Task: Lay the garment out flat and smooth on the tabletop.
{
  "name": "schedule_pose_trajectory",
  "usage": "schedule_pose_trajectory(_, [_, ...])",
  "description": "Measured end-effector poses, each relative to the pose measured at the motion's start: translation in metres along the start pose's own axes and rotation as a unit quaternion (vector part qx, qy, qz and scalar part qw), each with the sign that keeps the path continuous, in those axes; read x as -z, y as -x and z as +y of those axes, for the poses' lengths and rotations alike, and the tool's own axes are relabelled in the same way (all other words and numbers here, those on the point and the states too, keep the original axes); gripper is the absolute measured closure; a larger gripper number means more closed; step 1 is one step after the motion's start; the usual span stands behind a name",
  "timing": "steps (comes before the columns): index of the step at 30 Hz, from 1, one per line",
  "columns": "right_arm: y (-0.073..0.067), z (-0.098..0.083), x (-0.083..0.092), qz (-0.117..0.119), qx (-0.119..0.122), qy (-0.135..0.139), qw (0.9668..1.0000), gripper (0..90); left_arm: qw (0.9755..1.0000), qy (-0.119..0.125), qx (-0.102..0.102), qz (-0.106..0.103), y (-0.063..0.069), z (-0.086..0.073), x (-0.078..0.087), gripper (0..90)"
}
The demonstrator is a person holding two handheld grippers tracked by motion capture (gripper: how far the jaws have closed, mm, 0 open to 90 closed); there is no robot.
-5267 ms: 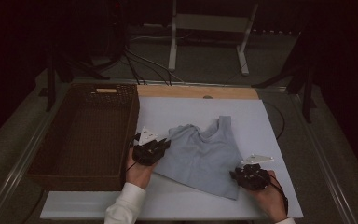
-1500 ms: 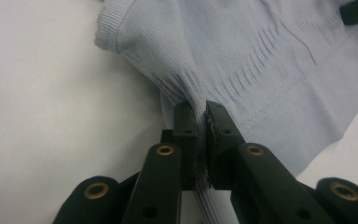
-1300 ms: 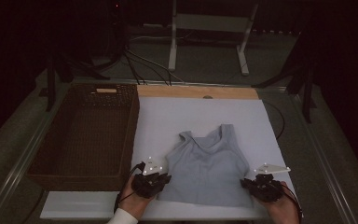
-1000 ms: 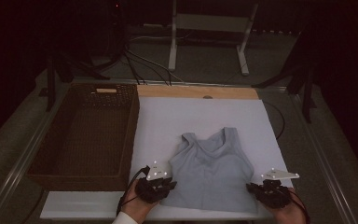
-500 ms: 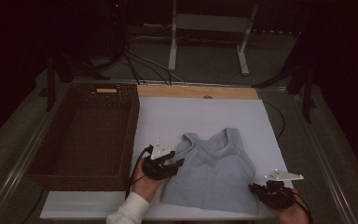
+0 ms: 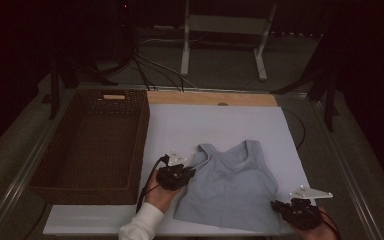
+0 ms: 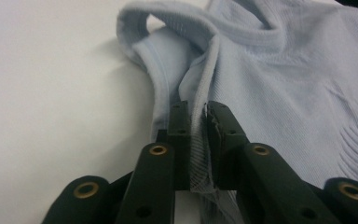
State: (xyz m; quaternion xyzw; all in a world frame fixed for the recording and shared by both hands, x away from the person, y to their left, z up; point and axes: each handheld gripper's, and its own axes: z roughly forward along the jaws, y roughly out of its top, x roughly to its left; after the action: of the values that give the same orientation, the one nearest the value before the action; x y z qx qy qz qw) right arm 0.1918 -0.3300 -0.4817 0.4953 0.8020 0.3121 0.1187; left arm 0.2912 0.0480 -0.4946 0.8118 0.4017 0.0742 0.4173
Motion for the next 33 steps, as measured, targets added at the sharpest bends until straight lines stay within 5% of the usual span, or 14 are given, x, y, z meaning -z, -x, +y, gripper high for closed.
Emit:
schedule_pose_trajectory(6, [0.004, -0.006, 0.005, -0.003, -0.003, -0.004, 1.0, 86.2, 0.9996, -0.013, 0.011, -0.023, 0.006, -0.01, 0.006, 83.1])
schedule_pose_trajectory(12, [0.009, -0.014, 0.011, -0.007, -0.006, -0.011, 0.9999, 86.1, 0.9985, -0.026, -0.001, -0.048, 0.021, -0.016, 0.014, 83.0])
schedule_pose_trajectory(16, [0.01, -0.018, 0.014, -0.003, -0.006, -0.016, 0.9998, 84.5, 0.9984, 0.005, -0.007, -0.056, 0.024, -0.012, 0.019, 69.2])
schedule_pose_trajectory(18, [0.01, -0.018, 0.014, -0.004, -0.003, -0.016, 0.9999, 81.3, 0.9982, 0.014, -0.005, -0.058, 0.023, -0.009, 0.02, 57.8])
schedule_pose_trajectory(20, [0.01, -0.015, 0.012, -0.01, 0.0, -0.011, 0.9999, 65.3, 0.9979, 0.039, 0.002, -0.052, 0.019, 0.0, 0.022, 49.7])
schedule_pose_trajectory(23, [0.012, -0.008, 0.012, -0.005, -0.004, 0.003, 1.0, 57.6, 0.9973, 0.054, 0.009, -0.048, 0.018, 0.008, 0.022, 39.1])
schedule_pose_trajectory(33, [0.021, 0.029, 0.008, -0.044, -0.01, 0.058, 0.9973, 35.4, 0.9971, 0.052, -0.009, -0.054, 0.021, 0.019, 0.013, 42.2])
